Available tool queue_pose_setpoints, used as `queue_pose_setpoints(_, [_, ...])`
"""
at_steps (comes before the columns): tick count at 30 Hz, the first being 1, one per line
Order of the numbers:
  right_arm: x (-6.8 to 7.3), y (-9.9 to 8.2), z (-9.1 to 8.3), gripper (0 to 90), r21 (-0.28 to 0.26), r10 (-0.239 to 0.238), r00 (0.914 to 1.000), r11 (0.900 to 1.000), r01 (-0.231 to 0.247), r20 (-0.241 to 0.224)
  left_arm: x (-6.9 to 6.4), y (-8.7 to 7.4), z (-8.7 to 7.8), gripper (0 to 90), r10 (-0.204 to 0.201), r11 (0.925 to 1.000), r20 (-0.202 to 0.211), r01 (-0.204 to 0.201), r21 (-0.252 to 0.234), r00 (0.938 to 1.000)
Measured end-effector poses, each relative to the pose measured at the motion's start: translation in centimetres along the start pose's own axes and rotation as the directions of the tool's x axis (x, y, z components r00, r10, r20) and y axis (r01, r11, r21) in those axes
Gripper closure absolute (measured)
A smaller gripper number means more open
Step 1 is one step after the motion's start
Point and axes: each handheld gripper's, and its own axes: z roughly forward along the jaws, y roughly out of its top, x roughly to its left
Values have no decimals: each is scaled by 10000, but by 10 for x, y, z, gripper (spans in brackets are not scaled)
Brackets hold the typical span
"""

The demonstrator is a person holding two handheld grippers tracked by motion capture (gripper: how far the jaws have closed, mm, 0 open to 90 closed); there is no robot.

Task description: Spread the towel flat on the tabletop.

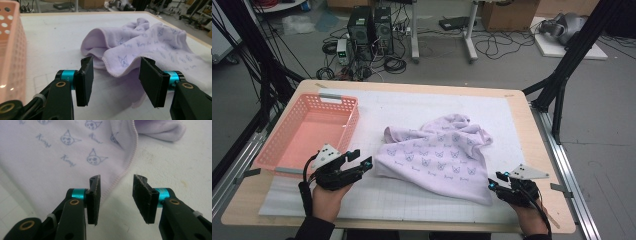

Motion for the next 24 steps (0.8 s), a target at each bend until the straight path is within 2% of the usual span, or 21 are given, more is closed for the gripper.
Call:
queue_pose_setpoints(4, [0,0,0,570,-87,137,9999,9999,-138,-56,1,-5,5,475,375,9940,-201,-352,1034,9991])
queue_pose_setpoints(7, [3,2,7,485,-153,469,9984,9988,-474,-311,2,-7,8,483,827,9777,-613,-691,1982,9947])
queue_pose_setpoints(9, [8,6,17,460,97,435,9990,9990,-434,-135,4,-8,9,492,1024,9667,-869,-786,2434,9909])
queue_pose_setpoints(10, [9,8,22,449,175,371,9993,9992,-370,-27,5,-7,8,492,1008,9644,-1012,-722,2545,9897])
queue_pose_setpoints(12, [11,13,32,468,370,299,9994,9988,-305,174,6,-5,3,490,900,9730,-1174,-621,2224,9890])
queue_pose_setpoints(13, [11,16,38,531,520,215,9992,9984,-233,350,7,-3,0,486,786,9775,-1211,-526,2045,9895])
queue_pose_setpoints(14, [11,17,42,546,753,181,9990,9969,-211,401,8,-2,-2,481,606,9841,-1184,-395,1734,9911])
queue_pose_setpoints(15, [11,18,44,635,660,236,9988,9975,-264,438,8,0,-3,476,414,9899,-1006,-272,1389,9941])
queue_pose_setpoints(16, [10,19,44,836,707,288,9992,9970,-307,274,8,1,-3,472,232,9926,-717,-145,1203,9972])
queue_pose_setpoints(18, [13,20,42,866,928,-288,9967,9955,217,762,6,1,5,467,27,9940,-40,-22,1091,10000])
queue_pose_setpoints(20, [11,19,39,867,994,-235,9956,9949,144,904,2,-1,17,465,81,9921,110,-94,1254,9999])
queue_pose_setpoints(22, [8,17,36,864,1036,-173,9922,9946,45,1234,0,-4,32,461,42,9888,190,-70,1491,9998])
queue_pose_setpoints(24, [5,15,33,824,905,41,9941,9958,-140,1088,0,-6,49,448,38,9838,217,-76,1792,9998])
